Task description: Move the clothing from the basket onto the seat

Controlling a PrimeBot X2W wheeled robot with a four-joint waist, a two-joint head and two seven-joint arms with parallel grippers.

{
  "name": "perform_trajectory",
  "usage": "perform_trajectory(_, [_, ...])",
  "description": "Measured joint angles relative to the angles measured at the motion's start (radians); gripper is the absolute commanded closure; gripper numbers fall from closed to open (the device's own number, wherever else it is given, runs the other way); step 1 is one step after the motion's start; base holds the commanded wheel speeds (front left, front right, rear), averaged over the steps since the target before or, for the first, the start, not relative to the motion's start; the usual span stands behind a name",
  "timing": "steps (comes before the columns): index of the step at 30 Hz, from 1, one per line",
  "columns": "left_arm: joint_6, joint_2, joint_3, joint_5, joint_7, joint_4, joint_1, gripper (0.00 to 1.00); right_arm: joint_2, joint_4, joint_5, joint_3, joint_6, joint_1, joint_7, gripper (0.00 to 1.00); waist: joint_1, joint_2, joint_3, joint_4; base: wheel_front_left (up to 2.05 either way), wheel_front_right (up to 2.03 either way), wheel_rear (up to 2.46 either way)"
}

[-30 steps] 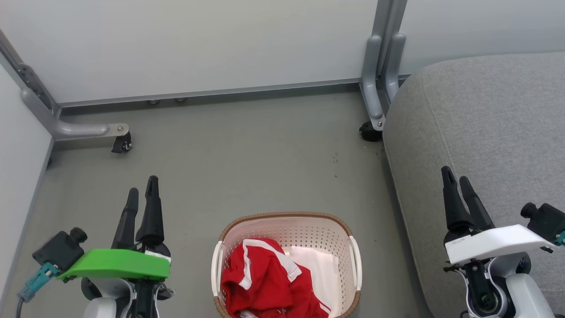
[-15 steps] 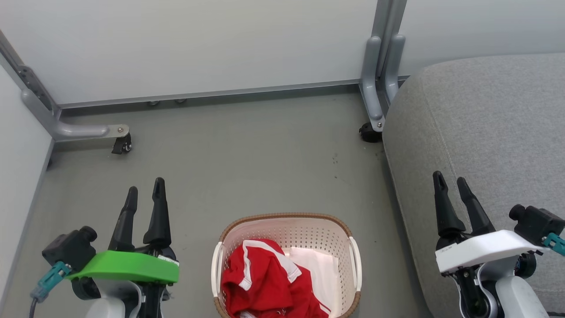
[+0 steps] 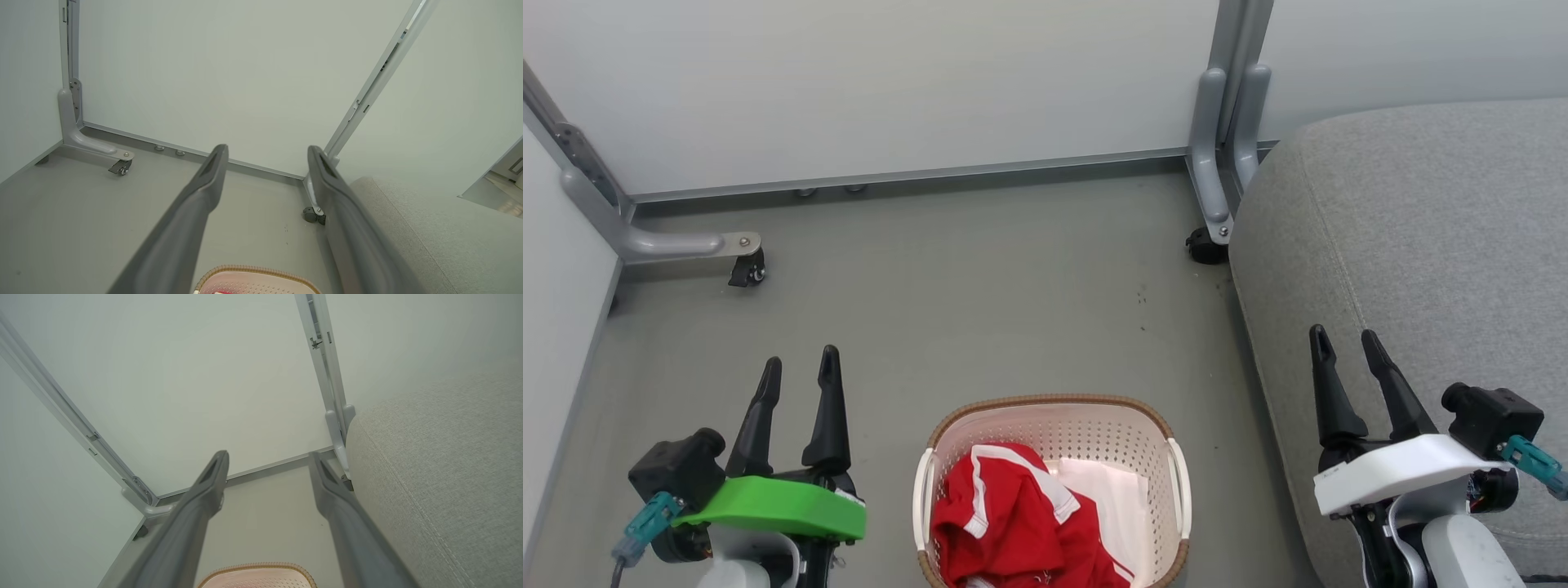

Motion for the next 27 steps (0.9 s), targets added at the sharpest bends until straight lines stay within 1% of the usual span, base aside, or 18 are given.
perform_trajectory(15, [0.000,-0.003,0.003,0.139,-0.035,0.030,0.003,0.00,0.006,0.011,-0.120,0.016,0.000,0.000,-0.029,0.00,0.0000,0.0000,0.006,-0.007,0.00,0.00,0.00])
perform_trajectory(27, [0.000,-0.003,-0.001,0.216,-0.058,0.042,0.003,0.00,0.009,0.012,-0.201,0.031,0.000,0.000,-0.047,0.00,0.0000,0.0000,0.016,-0.009,0.00,0.00,0.00])
